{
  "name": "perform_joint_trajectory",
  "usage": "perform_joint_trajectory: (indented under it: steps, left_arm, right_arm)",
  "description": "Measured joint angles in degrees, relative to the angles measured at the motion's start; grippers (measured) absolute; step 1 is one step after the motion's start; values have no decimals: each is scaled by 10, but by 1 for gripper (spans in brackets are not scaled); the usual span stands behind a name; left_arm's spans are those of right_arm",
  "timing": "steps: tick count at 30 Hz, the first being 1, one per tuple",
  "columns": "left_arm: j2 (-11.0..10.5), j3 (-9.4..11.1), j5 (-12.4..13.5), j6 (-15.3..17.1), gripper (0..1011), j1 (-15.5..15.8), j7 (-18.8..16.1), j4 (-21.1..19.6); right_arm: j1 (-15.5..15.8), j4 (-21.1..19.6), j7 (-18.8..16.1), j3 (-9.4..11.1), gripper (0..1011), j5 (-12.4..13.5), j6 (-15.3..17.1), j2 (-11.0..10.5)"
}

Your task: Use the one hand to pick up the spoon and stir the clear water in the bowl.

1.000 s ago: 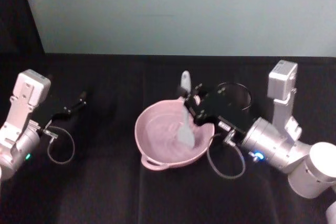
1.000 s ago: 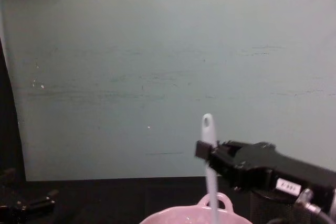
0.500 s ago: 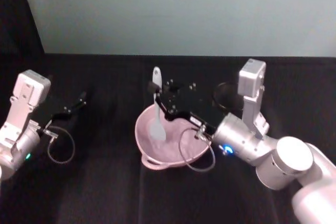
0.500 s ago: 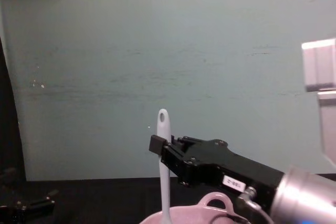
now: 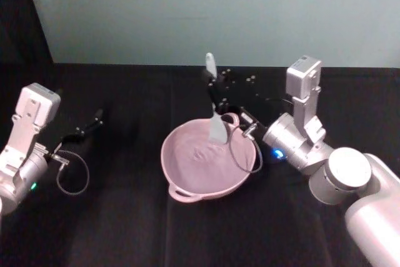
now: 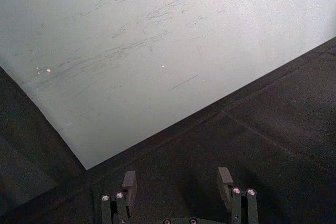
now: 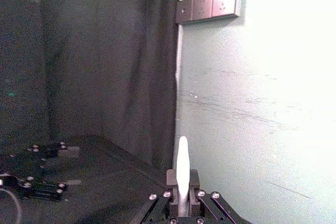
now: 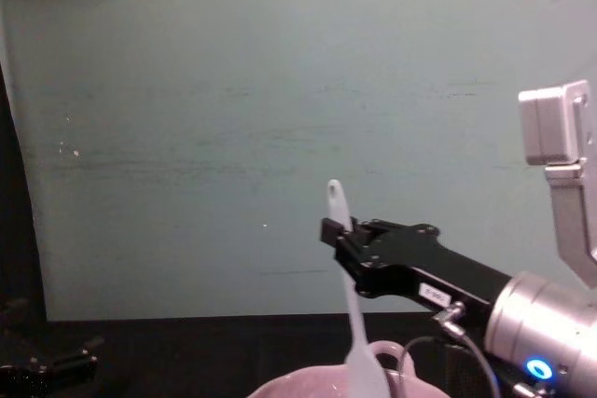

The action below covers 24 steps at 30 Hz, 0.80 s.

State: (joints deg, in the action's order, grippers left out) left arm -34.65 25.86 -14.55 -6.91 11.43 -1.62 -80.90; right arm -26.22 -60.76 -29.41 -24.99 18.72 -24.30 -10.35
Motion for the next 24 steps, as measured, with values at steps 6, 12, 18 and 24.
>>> perform_joint_trajectory:
  steps: [6, 12, 18, 24]
  left_arm:
    - [0, 0, 0, 0, 1011, 0, 0, 0]
    - [0, 0, 0, 0, 1011, 0, 0, 0]
    - [0, 0, 0, 0, 1011, 0, 0, 0]
    - [0, 0, 0, 0, 1011, 0, 0, 0]
  right_arm:
    - [20, -36, 7, 15, 116, -9, 21, -21]
    - [55, -95, -11, 26, 116, 10, 59, -44]
    - [100, -166, -38, 20, 116, 46, 104, -64]
    - [112, -189, -51, -1, 116, 65, 127, -66]
